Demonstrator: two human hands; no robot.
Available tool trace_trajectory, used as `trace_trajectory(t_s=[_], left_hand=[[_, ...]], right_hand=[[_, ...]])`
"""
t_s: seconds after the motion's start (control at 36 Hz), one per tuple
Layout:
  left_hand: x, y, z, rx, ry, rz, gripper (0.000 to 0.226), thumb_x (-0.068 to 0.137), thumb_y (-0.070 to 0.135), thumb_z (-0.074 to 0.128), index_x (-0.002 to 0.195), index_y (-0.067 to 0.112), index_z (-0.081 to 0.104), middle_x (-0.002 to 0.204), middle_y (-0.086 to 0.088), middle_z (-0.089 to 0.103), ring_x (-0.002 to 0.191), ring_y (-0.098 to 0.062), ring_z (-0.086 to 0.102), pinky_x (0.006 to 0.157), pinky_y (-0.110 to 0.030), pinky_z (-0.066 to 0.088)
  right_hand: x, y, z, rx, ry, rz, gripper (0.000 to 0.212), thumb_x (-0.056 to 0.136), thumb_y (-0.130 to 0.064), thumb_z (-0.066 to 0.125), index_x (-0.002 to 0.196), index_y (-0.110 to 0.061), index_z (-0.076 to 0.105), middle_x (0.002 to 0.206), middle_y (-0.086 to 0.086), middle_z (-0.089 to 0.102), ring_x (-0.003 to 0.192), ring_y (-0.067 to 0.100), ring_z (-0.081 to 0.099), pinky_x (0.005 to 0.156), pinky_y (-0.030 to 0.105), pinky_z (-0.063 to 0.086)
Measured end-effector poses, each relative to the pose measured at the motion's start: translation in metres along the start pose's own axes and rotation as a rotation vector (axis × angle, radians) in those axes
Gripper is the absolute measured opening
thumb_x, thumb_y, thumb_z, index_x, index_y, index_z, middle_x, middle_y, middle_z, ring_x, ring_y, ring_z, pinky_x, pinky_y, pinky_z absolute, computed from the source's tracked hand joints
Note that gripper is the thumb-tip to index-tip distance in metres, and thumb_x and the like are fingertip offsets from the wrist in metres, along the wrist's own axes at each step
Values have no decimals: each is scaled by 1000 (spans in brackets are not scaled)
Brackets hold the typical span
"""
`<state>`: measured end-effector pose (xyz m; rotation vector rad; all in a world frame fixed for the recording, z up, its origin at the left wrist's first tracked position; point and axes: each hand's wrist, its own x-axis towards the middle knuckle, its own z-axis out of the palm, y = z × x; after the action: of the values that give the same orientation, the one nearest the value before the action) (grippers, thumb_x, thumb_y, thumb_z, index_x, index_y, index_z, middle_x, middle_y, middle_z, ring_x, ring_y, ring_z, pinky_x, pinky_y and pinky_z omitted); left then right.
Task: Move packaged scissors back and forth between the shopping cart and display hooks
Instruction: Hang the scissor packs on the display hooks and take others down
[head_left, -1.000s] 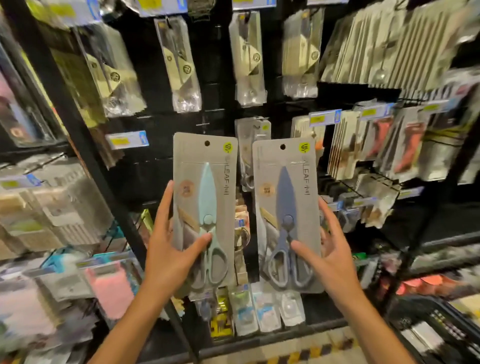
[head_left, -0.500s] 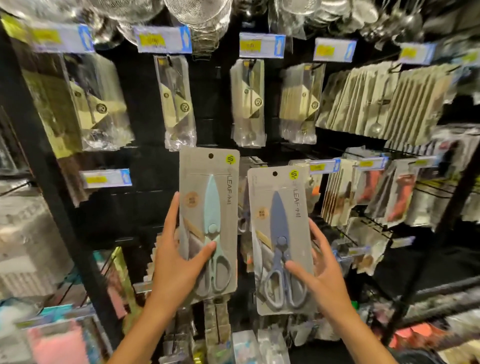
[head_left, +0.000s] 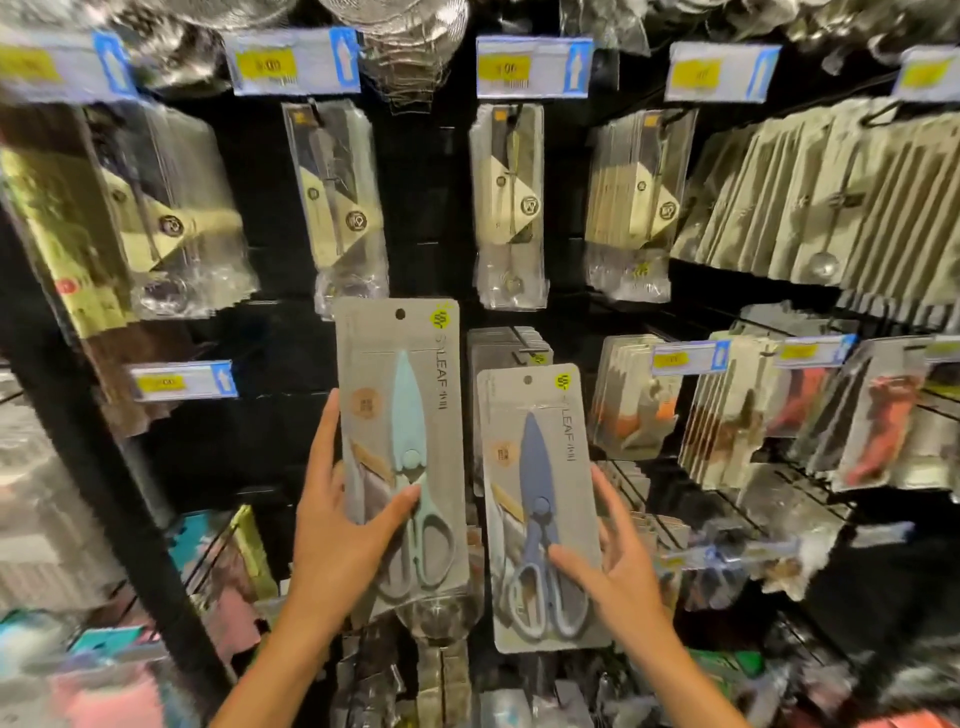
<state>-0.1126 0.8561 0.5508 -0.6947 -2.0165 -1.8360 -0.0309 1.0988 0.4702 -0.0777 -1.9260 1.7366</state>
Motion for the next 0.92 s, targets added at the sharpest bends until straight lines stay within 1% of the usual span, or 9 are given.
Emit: trace_trajectory(t_s=[0.14,0.25,0.33,0.39,0.44,0.58,0.67,0.78,0.92], left_hand=[[9,3,15,10,33,2,107,73,22,83,151,60,21,156,34,32,143,-5,41,114,-49,43],[13,1,19,32,46,27,106,76,17,83,152,58,21,156,35,31,145,-4,39,116,-49,41],[15,-2,23,48,59,37,107,77,11,83,154,54,22,152,41,31,141,2,41,112,-32,43],[16,-3,25,41,63,47,107,77,10,82,155,52,21,148,45,33,137,8,44,104,-15,45],[16,-5,26,31,65,49,108,78,7,82,155,52,21,147,46,34,134,11,45,99,-7,44],[15,-10,26,19,73,52,109,78,4,82,155,51,22,147,45,35,133,10,47,97,-6,44],[18,-12,25,19,71,55,110,77,4,83,156,50,22,150,40,35,135,8,46,98,-6,44],[21,-12,23,-1,73,70,109,77,4,82,156,49,22,154,31,37,136,4,47,98,-7,45],[23,-12,20,2,67,79,109,78,3,82,155,51,21,155,31,36,134,5,49,95,-7,47]], right_hand=[[24,9,-8,26,-41,11,83,87,-9,75,148,-47,32,134,-48,46,122,-13,54,89,12,52],[37,14,-9,51,-48,32,87,87,-8,76,147,-52,32,134,-43,50,124,0,59,98,37,57],[41,21,-8,80,-26,45,88,86,-7,78,147,-54,34,142,-31,51,126,8,60,98,45,57],[41,26,-6,91,-21,45,88,86,-7,77,148,-53,35,142,-28,53,125,9,61,98,46,57],[42,28,-6,86,-30,39,88,87,-7,77,149,-52,33,141,-29,53,124,8,61,98,46,57],[47,32,-6,57,-44,23,90,87,-5,76,146,-56,32,144,-22,53,125,6,60,99,38,57],[50,29,-4,25,-71,4,89,88,-6,74,144,-58,29,137,-40,50,127,-1,56,99,27,54],[53,27,-1,13,-79,-8,89,89,-10,75,146,-58,27,138,-42,47,129,-1,55,104,33,53],[52,32,2,44,-44,-21,90,88,-10,76,145,-62,30,147,-24,50,129,6,57,105,45,53]])
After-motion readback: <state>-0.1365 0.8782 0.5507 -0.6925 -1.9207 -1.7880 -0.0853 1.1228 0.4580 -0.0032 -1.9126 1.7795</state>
